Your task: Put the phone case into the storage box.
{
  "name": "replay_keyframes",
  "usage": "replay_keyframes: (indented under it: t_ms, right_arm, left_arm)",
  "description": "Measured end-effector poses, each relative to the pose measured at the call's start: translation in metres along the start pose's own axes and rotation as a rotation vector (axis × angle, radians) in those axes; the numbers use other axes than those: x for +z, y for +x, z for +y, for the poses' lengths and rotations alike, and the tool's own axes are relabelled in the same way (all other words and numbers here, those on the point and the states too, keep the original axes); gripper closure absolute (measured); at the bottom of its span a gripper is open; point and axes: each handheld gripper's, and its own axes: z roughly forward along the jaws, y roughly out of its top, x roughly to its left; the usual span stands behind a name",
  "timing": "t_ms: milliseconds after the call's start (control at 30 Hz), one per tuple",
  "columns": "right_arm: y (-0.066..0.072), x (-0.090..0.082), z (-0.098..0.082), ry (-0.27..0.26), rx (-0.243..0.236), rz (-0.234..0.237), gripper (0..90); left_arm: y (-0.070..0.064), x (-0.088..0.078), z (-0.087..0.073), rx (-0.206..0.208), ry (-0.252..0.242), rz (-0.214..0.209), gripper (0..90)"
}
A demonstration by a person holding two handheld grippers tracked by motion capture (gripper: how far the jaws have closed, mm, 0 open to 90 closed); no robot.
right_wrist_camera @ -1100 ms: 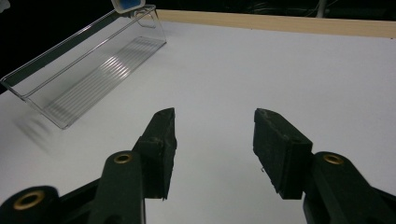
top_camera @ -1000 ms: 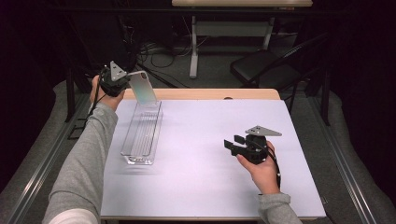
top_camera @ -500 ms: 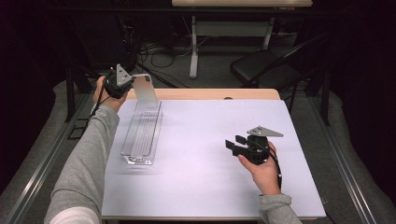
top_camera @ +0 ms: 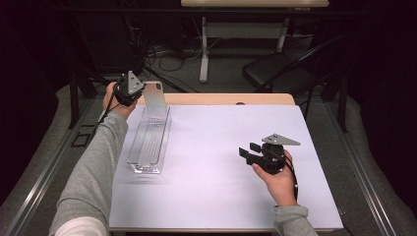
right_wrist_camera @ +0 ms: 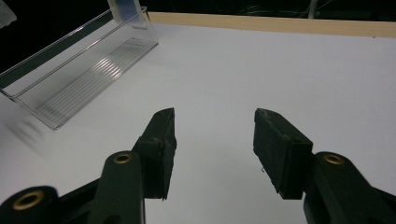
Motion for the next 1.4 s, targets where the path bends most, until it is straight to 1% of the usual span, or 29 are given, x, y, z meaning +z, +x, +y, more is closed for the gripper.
replay_keyframes:
  t_ms: [167,233,533,600,833,1033,1133,1267,1300,1400]
  right_arm:
    - [-0.001,0.000,0.000,0.000,0.003,-0.001,48.4]
    - [-0.001,0.000,0.000,-0.001,0.001,0.000,48.5]
    - [-0.002,0.000,-0.001,0.002,0.004,0.000,48.5]
    - [-0.002,0.000,-0.001,0.001,0.004,0.000,48.4]
    - [-0.002,0.000,-0.001,0.002,0.004,0.000,48.2]
    - [-0.002,0.000,-0.001,0.001,0.001,0.000,48.1]
    - [-0.002,0.000,-0.002,0.002,0.002,0.001,48.1]
    - [-0.002,0.001,-0.002,0.004,-0.002,0.001,48.1]
    - [-0.002,0.001,-0.002,0.005,0.001,0.001,48.1]
    - [-0.002,0.001,-0.002,0.005,-0.001,0.001,48.1]
  left_arm:
    - [-0.005,0.004,-0.002,0.014,0.007,-0.003,80.1]
    - [-0.007,0.005,-0.003,0.023,0.009,0.002,80.1]
    - [-0.014,0.010,-0.008,0.038,0.021,-0.008,80.1]
    - [-0.015,0.012,-0.008,0.055,0.027,-0.010,80.1]
    - [-0.020,0.015,-0.008,0.073,0.030,-0.012,80.1]
    - [-0.022,0.016,-0.008,0.077,0.028,-0.015,80.1]
    - [-0.023,0.018,-0.008,0.089,0.033,-0.015,80.1]
    - [-0.025,0.019,-0.010,0.093,0.037,-0.018,80.1]
    - [-0.025,0.020,-0.010,0.102,0.041,-0.016,80.1]
    - [-0.025,0.020,-0.011,0.107,0.036,-0.015,80.1]
